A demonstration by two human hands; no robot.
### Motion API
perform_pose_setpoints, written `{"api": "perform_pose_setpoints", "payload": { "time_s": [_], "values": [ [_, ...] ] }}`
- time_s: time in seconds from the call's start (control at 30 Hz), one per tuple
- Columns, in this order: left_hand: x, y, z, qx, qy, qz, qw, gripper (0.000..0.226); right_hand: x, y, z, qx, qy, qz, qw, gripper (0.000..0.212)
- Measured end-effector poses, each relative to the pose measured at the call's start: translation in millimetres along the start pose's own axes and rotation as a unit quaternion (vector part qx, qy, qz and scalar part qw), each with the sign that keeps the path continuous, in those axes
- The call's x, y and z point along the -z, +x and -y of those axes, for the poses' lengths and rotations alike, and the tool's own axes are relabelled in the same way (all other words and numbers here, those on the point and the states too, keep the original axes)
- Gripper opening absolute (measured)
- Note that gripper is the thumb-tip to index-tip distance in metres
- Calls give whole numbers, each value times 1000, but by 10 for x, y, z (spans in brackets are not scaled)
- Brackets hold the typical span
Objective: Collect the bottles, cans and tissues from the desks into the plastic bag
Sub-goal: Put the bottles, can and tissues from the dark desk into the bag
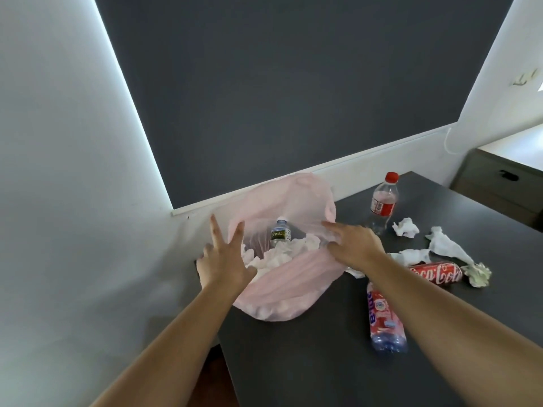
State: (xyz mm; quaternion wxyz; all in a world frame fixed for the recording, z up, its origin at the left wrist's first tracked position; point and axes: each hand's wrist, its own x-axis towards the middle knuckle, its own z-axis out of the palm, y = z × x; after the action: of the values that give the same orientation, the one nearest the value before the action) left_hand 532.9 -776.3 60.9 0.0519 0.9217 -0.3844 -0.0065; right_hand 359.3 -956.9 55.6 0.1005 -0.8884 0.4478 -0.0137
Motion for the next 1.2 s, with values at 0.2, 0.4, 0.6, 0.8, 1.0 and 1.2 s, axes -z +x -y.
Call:
{"api": "perform_pose_setpoints", "payload": {
  "time_s": [0.2, 0.4, 0.6, 0.8, 1.0, 1.2],
  "values": [
    [150, -120, -709, -158, -81, -169, 969, 39, 233, -175, -380, -16, 62, -95, 993, 57],
    [-138, -395, -1798, -348, -162, -16, 923, 48, -16, -411, -927, -171, 190, -58, 965, 45],
    [-982, 44, -2101, -262, -40, 195, 944, 75, -704, -556, -1067, -276, 246, 80, 926, 93],
    [-1537, 343, -2240, -243, 21, 296, 924, 79, -1095, -651, -1193, -321, 266, 132, 899, 106],
    [-1520, 309, -2313, -220, 141, 345, 902, 42, -1057, -777, -1309, -316, 278, 104, 901, 98],
    [-1021, 89, -2189, -267, -55, 190, 943, 21, -449, -651, -1259, -285, 360, 10, 888, 78]
  ]
}}
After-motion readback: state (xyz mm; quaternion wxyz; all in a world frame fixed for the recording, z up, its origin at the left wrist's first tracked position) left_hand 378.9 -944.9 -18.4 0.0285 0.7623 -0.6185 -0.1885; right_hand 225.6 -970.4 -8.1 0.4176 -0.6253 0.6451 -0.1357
